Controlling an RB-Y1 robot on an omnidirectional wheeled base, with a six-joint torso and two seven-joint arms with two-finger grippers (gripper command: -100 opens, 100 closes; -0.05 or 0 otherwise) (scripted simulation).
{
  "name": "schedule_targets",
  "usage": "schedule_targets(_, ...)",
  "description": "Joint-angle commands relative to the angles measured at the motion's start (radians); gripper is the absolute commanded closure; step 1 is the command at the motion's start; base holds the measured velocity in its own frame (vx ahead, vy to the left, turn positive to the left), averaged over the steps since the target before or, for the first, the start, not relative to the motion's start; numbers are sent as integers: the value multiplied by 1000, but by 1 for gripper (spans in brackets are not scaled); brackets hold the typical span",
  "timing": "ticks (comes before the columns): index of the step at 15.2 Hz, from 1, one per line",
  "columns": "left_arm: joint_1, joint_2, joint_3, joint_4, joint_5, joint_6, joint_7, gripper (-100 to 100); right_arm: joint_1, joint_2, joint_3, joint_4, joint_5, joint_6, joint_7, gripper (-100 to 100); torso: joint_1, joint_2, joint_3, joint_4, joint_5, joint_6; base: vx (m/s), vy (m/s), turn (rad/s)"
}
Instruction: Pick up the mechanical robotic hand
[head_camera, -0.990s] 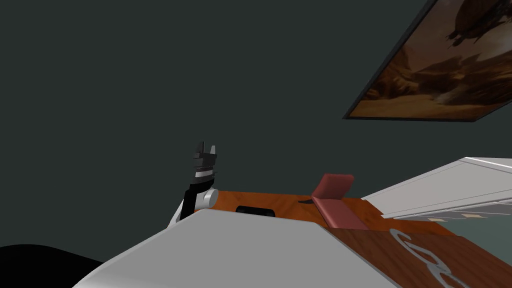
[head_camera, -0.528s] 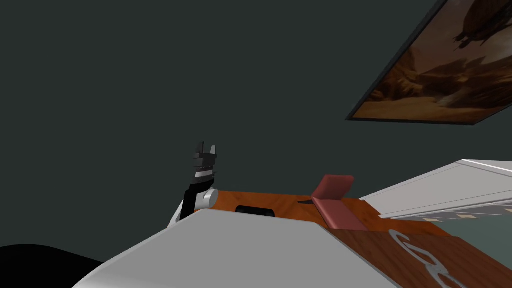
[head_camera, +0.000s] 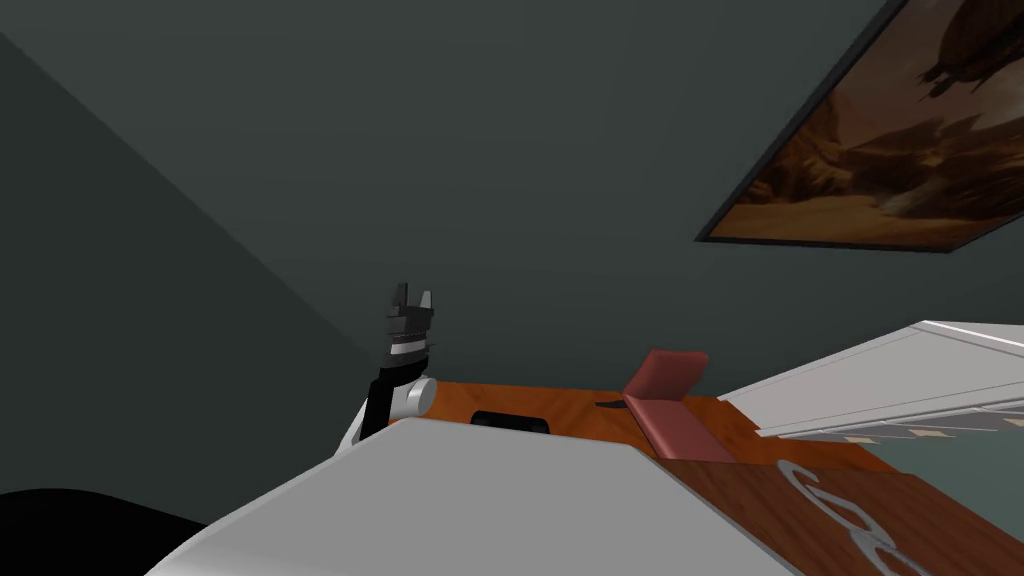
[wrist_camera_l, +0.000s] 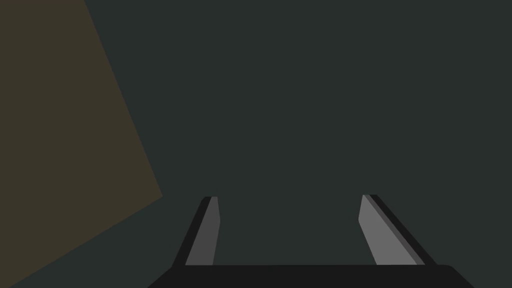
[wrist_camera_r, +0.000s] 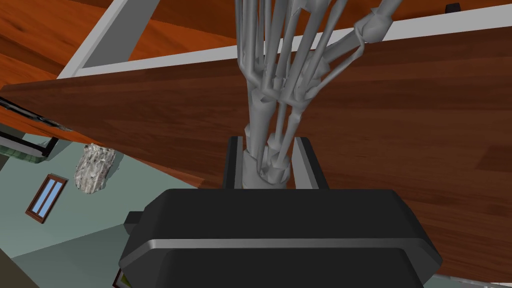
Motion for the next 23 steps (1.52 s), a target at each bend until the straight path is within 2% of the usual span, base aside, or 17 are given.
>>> schedule_targets(1, 0, 0, 0, 0, 0, 0, 0, 0, 0, 0, 0, 0, 0, 0, 0, 100, 0, 0, 0, 0, 0, 0, 0, 0, 0)
schedule_targets(2, 0, 0, 0, 0, 0, 0, 0, 0, 0, 0, 0, 0, 0, 0, 0, 100, 0, 0, 0, 0, 0, 0, 0, 0, 0)
schedule_targets(4, 0, 0, 0, 0, 0, 0, 0, 0, 28, 11, 7, -61, -5, 46, 11, 100, 0, 0, 0, 0, 0, 0, -7, -11, 10)
schedule_targets(5, 0, 0, 0, 0, 0, 0, 0, 0, 28, 11, 7, -69, -5, 46, 11, 100, 0, 1, 0, 0, 0, 0, -12, -16, 11)
schedule_targets(6, 0, 0, 0, 0, 0, 0, 0, 0, 43, 17, 11, -96, -7, 72, 18, 100, -1, 1, 0, 0, 0, 0, -13, -14, 14)
schedule_targets(9, 0, 0, 0, 0, 0, 0, 0, 0, 59, 24, 16, -150, -9, 98, 24, 100, -1, 1, 0, 0, 0, 0, -11, -14, 7)
schedule_targets(10, 0, 0, 0, 0, 0, 0, 0, 0, 74, 30, 20, -184, -12, 124, 31, 100, -1, 1, 0, 0, 0, 0, -8, -13, 9)
schedule_targets(11, 0, 0, 0, 0, 0, 0, 0, 0, 74, 30, 20, -190, -12, 124, 31, 100, 0, 0, 0, 0, 0, 0, -6, -11, 8)
schedule_targets(12, 0, 0, 0, 0, 0, 0, 0, 0, 90, 37, 24, -227, -14, 150, 38, 100, 0, 0, 0, 0, 0, 0, -9, -11, 10)
schedule_targets(13, 0, 0, 0, 0, 0, 0, 0, 0, 90, 37, 24, -231, -14, 150, 38, 100, 0, 0, 0, 0, 0, 0, -8, -10, 9)
schedule_targets(14, 0, 0, 0, 0, 0, 0, 0, 0, 105, 43, 29, -268, -16, 177, 44, 100, 0, 0, 0, 0, 1, 0, -9, -11, 11)
schedule_targets(15, 0, 0, 0, 0, 0, 0, 0, 0, 105, 43, 29, -271, -16, 177, 44, 100, 0, 0, 0, 0, 1, 0, -8, -11, 9)
schedule_targets(16, 0, 0, 0, 0, 0, 0, 0, 0, 120, 49, 33, -304, -19, 203, 51, 100, 0, 0, 0, 0, 1, 0, -7, -10, 12)
schedule_targets(17, 0, 0, 0, 0, 0, 0, 0, 0, 120, 49, 33, -312, -19, 203, 51, 100, 0, 0, 0, 0, 1, 0, -8, -9, 7)
schedule_targets(20, 0, 0, 0, 0, 0, 0, 0, 0, 151, 62, 42, -380, -23, 255, 64, 100, 0, 0, 0, 0, 1, 0, -8, -12, 7)
schedule_targets(22, 0, 0, 0, 0, 0, 0, 0, 0, 151, 62, 42, -393, -23, 255, 64, 100, 0, 0, 0, -1, 1, 0, -7, -10, 5)
schedule_targets(23, 0, 0, 0, 0, 0, 0, 0, 0, 146, 60, 41, -379, -23, 248, 62, 100, 0, 0, 0, 0, 1, 0, 0, 0, 0)
